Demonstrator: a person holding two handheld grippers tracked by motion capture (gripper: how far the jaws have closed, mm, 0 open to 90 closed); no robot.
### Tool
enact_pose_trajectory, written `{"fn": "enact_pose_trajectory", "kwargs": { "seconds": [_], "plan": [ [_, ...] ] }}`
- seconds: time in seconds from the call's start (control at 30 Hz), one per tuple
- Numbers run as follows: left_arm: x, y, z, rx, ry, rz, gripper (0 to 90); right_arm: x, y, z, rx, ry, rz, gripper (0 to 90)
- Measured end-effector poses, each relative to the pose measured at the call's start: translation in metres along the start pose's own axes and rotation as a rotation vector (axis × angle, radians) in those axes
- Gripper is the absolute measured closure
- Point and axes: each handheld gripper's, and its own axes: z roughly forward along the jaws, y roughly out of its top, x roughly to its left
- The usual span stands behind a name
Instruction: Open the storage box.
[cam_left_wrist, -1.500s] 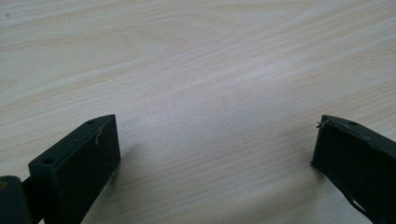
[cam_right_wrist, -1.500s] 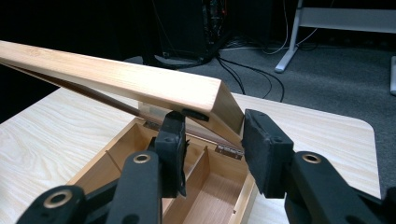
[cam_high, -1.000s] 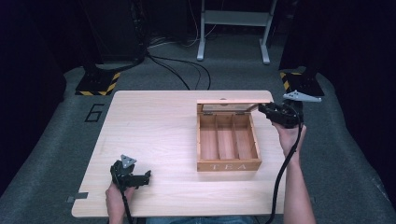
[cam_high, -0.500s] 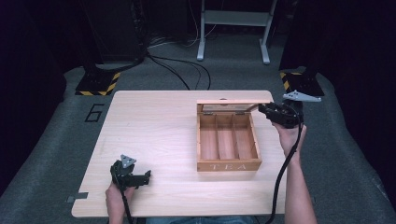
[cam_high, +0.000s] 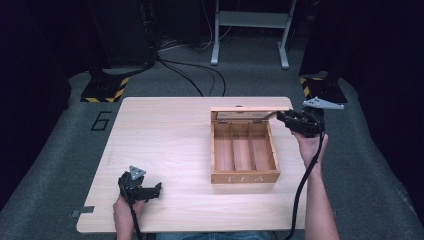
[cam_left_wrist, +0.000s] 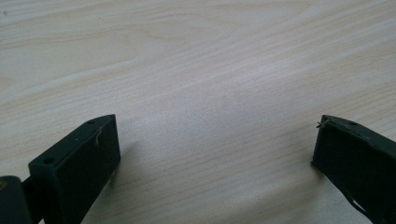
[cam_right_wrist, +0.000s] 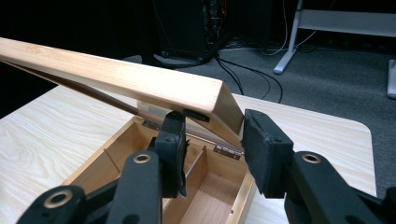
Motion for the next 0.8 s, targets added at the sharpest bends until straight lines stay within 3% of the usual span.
{"fn": "enact_pose_trajectory", "kwargs": {
  "seconds": [0.8],
  "plan": [
    [0.0001,0.0001,0.0001,0.000,-0.001,0.001,0.4,-0.0004,-0.0010,-0.0001,-0.001,0.007,0.005,60.2]
  ]
}}
